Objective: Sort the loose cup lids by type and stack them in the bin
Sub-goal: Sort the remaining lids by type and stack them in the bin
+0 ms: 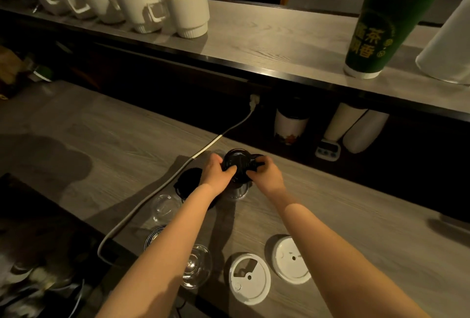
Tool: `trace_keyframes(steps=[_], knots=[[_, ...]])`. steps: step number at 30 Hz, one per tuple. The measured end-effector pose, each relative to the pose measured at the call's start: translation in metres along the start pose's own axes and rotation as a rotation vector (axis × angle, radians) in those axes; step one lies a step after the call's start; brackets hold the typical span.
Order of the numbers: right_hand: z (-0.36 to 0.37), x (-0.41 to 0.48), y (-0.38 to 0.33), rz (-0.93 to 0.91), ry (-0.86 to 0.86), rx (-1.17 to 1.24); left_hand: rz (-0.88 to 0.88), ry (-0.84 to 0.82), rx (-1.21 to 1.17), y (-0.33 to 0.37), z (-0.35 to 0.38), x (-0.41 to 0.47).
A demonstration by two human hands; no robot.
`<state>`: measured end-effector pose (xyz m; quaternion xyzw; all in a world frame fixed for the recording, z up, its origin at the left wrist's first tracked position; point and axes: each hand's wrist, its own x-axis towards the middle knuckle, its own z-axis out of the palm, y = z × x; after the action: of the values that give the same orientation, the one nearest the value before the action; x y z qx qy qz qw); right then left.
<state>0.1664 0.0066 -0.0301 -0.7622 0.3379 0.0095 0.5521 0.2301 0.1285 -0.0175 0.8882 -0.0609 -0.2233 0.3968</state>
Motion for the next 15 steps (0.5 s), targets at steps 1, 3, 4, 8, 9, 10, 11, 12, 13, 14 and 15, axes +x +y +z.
trace_keyframes(steps=[1, 3, 4, 8, 9, 10, 11, 12, 13, 14, 15], knots=[[-0.003, 0.0, -0.001, -0.042, -0.014, 0.053, -0.016, 0.001, -0.105, 0.004, -0.002, -0.002], [-0.008, 0.0, -0.003, -0.135, -0.083, 0.088, -0.018, 0.006, -0.233, 0.009, -0.007, -0.005], [-0.01, 0.001, -0.005, -0.176, -0.125, 0.077, -0.001, 0.019, -0.263, 0.009, -0.01, -0.007], [-0.021, 0.009, -0.005, -0.216, -0.218, -0.003, 0.031, 0.119, -0.351, -0.001, -0.025, -0.011], [-0.025, 0.015, -0.002, -0.228, -0.16, -0.124, 0.024, 0.159, -0.37, -0.004, -0.031, -0.013], [-0.027, 0.022, 0.002, -0.247, -0.088, -0.297, 0.012, 0.2, -0.384, -0.009, -0.035, -0.012], [-0.03, 0.03, 0.006, -0.266, -0.047, -0.466, 0.0, 0.233, -0.396, -0.012, -0.039, -0.012], [-0.03, 0.039, 0.01, -0.27, -0.063, -0.613, -0.022, 0.259, -0.409, -0.016, -0.042, -0.01], [-0.03, 0.046, 0.013, -0.26, -0.126, -0.72, -0.044, 0.276, -0.423, -0.018, -0.045, -0.01], [-0.027, 0.052, 0.015, -0.241, -0.215, -0.802, -0.063, 0.291, -0.437, -0.022, -0.047, -0.008], [-0.024, 0.059, 0.018, -0.226, -0.296, -0.871, -0.073, 0.303, -0.447, -0.023, -0.048, -0.007]])
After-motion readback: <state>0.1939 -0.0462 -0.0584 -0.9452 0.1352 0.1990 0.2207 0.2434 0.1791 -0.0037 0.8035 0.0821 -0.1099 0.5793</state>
